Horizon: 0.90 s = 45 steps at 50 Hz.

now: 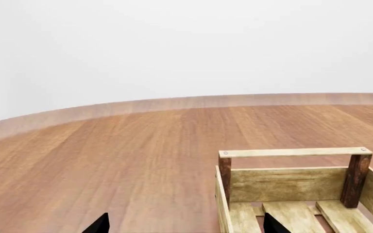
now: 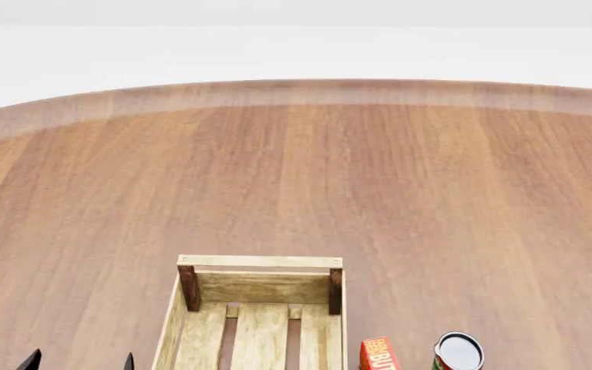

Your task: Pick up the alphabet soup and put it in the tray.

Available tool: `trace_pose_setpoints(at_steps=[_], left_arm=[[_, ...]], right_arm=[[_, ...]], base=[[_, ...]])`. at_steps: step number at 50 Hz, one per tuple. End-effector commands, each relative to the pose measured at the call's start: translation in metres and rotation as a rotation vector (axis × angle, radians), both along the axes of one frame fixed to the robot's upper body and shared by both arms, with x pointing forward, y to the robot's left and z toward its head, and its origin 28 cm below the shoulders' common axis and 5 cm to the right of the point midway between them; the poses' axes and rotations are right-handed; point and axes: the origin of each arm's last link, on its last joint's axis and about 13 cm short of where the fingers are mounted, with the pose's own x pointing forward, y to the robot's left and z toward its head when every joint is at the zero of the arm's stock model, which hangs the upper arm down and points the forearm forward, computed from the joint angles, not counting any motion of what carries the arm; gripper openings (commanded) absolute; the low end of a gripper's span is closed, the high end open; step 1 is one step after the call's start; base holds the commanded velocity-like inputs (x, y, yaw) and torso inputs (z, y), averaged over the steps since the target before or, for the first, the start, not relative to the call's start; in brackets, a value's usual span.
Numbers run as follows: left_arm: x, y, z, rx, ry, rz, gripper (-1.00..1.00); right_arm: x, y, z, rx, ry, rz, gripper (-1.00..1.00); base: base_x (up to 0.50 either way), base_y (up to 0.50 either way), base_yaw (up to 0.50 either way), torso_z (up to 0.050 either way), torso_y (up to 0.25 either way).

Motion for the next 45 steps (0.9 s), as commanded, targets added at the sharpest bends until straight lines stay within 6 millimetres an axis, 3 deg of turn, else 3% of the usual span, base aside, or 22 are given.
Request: trace_pose_setpoints(at_steps=[1,26,45], left_arm=[[0.000,0.000,0.000,0.002,0.002,0.000,1.00],[0.000,0.000,0.000,0.003,0.002,-0.002,1.00],[0.000,0.000,0.000,0.003,0.005,-0.003,1.00]], right_arm=[[0.003,0.001,-0.007,0.005,0.017,0.001,1.00],[0.001,-0.006,-0.013,0.008,0.041,-0.017,1.00],[0.011,-0.008,-0.018,0.012,0.053,-0.023,1.00]], base=[[0.00,0.00,0.00,0.000,0.000],[0.00,0.00,0.00,0.000,0.000],[0.00,0.00,0.00,0.000,0.000]])
